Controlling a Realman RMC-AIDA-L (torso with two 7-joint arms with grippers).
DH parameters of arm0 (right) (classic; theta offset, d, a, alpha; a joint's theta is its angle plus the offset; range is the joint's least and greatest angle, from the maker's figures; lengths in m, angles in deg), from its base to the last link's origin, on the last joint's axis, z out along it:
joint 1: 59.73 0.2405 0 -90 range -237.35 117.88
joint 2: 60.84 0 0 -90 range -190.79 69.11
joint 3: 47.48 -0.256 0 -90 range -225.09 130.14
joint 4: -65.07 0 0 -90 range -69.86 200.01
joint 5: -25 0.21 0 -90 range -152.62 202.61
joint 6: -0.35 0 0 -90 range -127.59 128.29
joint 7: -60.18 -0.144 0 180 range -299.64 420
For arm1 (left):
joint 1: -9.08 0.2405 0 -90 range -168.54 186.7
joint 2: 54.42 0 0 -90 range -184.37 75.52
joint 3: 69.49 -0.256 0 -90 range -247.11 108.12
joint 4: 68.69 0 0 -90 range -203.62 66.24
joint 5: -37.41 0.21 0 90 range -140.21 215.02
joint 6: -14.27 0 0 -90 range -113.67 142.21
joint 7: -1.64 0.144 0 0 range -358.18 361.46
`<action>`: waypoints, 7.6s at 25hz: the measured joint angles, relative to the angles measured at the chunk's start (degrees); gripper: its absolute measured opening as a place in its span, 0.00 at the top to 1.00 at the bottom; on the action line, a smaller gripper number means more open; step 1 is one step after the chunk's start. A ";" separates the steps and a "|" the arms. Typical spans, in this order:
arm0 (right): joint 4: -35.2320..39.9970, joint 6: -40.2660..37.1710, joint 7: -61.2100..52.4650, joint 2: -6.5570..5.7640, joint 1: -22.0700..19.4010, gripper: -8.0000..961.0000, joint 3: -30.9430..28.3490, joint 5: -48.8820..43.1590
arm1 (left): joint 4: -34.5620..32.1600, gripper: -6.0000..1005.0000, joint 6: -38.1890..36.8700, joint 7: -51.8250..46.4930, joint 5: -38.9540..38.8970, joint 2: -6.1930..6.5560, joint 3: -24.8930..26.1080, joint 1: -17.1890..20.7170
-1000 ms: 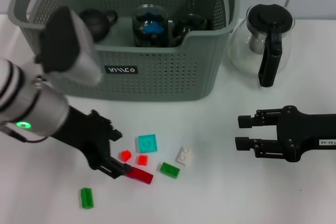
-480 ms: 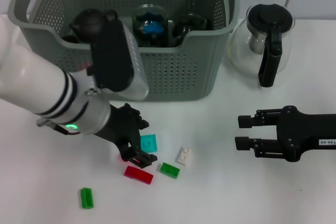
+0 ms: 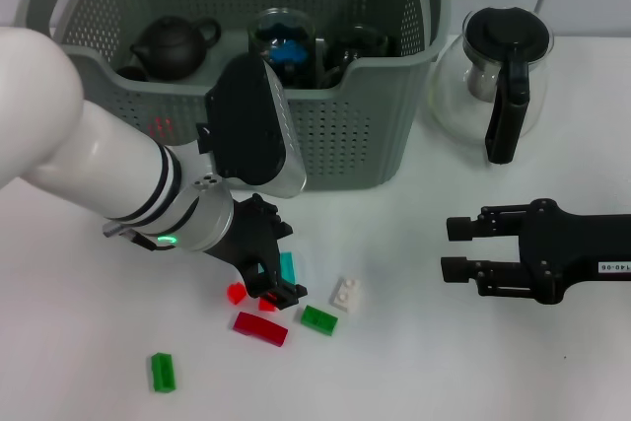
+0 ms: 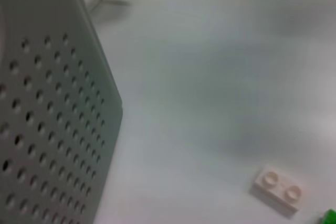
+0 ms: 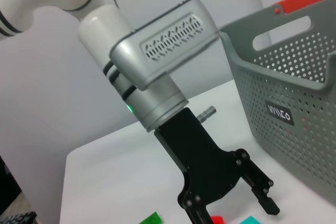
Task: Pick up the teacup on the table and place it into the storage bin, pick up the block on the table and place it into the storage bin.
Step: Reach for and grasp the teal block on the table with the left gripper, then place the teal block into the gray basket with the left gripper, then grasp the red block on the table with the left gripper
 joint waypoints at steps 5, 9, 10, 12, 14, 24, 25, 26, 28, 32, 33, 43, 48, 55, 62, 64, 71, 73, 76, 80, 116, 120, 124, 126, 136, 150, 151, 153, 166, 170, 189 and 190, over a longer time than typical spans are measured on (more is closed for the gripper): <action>-0.04 -0.02 0.00 0.00 -0.21 0.38 0.00 0.00 | -4.81 0.26 0.82 -1.90 0.33 0.19 0.61 -3.06; -0.10 -0.04 0.00 -0.01 -0.31 0.38 0.00 0.00 | -6.13 0.27 1.44 -2.88 1.51 0.21 0.83 -4.05; -0.10 -0.04 0.00 -0.03 -0.34 0.38 0.00 0.00 | -6.13 0.27 1.54 -2.94 1.59 0.20 0.84 -4.06; -0.10 -0.04 0.00 -0.06 -0.38 0.38 0.00 0.00 | -6.15 0.27 1.58 -3.00 1.64 0.18 0.85 -4.06; -0.10 -0.04 0.00 -0.07 -0.40 0.38 0.00 0.00 | -6.15 0.28 1.46 -3.04 1.64 0.17 0.84 -4.03; -0.09 -0.03 0.00 -0.09 -0.63 0.38 0.00 0.00 | -5.66 0.43 1.02 -3.14 2.64 0.08 0.44 -3.77; -0.09 -0.03 0.00 -0.09 -0.68 0.38 0.00 0.00 | -5.66 0.46 1.00 -3.19 2.73 0.08 0.47 -3.82; -0.09 -0.03 0.00 -0.09 -0.72 0.38 0.00 0.00 | -5.62 0.49 0.99 -3.22 2.80 0.08 0.51 -3.82; -0.09 -0.03 0.00 -0.09 -0.79 0.38 0.00 0.00 | -5.47 0.54 0.97 -3.26 2.82 0.02 0.57 -3.83; -0.09 -0.03 0.00 -0.16 -0.81 0.38 0.00 0.00 | -5.24 0.59 0.62 -3.92 2.82 0.15 0.73 -4.00; -0.09 -0.03 0.00 -0.16 -0.80 0.38 0.00 0.00 | -5.01 0.59 0.34 -4.00 2.82 0.17 0.76 -4.01; -0.09 -0.08 0.01 -0.28 -0.54 0.38 0.00 0.00 | 10.46 0.59 -21.67 2.95 -6.71 0.40 21.40 -2.10; -0.09 -0.06 0.08 -0.21 -0.48 0.38 0.00 0.00 | 10.04 0.58 -32.51 7.66 -17.27 2.43 38.10 -5.02; -0.08 -0.20 0.04 -0.27 -0.48 0.38 0.00 0.00 | 7.98 0.57 -35.53 8.02 -29.53 5.31 50.30 -7.72; -0.08 -0.45 0.01 -0.15 -0.69 0.38 0.00 -0.01 | 4.57 0.57 -16.17 5.53 -29.32 4.48 44.24 -11.26; -0.09 -0.49 0.02 -0.13 -0.78 0.38 0.00 0.00 | -0.52 0.57 -4.80 5.12 -27.22 4.34 38.71 -12.89; -0.08 -0.37 0.17 -0.01 -0.77 0.38 0.00 0.00 | -13.10 0.56 16.13 4.99 -20.01 3.61 31.01 -17.31; -0.08 -0.29 0.17 0.02 -0.68 0.38 0.00 0.00 | -16.24 0.56 20.61 4.99 -17.74 2.94 30.57 -18.53; -0.09 -0.17 0.18 0.07 -0.50 0.38 0.00 0.00 | -21.38 0.56 26.80 4.97 -13.43 2.31 29.86 -20.66; -0.08 -0.14 0.24 0.09 -0.38 0.38 0.00 0.00 | -28.46 0.55 31.23 3.27 -8.48 2.83 29.80 -24.09; -0.09 -0.47 0.50 -0.18 -0.93 0.38 0.00 0.00 | 17.32 0.34 -20.52 -3.31 -28.05 0.68 50.41 -2.22; -0.09 -0.38 0.51 -0.15 -0.88 0.38 0.00 0.00 | 14.81 0.34 -33.69 8.02 -28.41 0.33 53.49 0.89; -0.09 -0.43 0.52 -0.10 -0.72 0.38 0.00 0.00 | 11.47 0.34 -37.61 14.56 -25.35 0.26 49.89 4.15; -0.08 -0.51 0.52 -0.07 -0.71 0.38 0.00 0.00 | 10.89 0.34 -37.79 14.85 -22.76 0.30 47.74 4.73; -0.09 -0.45 0.24 0.04 -0.92 0.38 0.00 0.00 | 11.13 0.34 -32.19 6.77 -7.11 0.00 28.29 3.24; -0.09 -0.41 0.16 -0.09 -0.97 0.38 0.00 0.00 | 12.27 0.55 -16.72 -5.90 7.45 -0.26 1.95 1.54; -0.09 -0.41 0.13 -0.09 -0.96 0.38 0.00 0.00 | 12.17 0.56 -16.31 -6.17 7.84 -0.26 1.28 1.49; -0.09 -0.42 0.13 -0.09 -0.94 0.38 0.00 0.00 | 11.84 0.57 -15.18 -6.98 9.00 -0.26 -0.72 1.39; -0.09 -0.27 0.03 -0.09 -0.78 0.38 0.00 0.00 | 8.76 0.58 -10.67 -10.08 13.62 -0.27 -6.32 0.67; -0.09 -0.19 0.01 -0.10 -0.78 0.38 0.00 0.00 | 8.47 0.58 -10.19 -10.10 13.75 -0.27 -6.66 0.67; -0.09 -0.11 0.00 -0.24 -0.84 0.38 -0.02 0.00 | 6.85 0.58 -8.04 -11.80 16.19 -0.09 -6.93 0.06; -0.09 -0.11 0.00 -0.25 -0.79 0.38 -0.01 0.00 | 6.76 0.58 -8.07 -11.85 16.19 -0.09 -6.98 0.04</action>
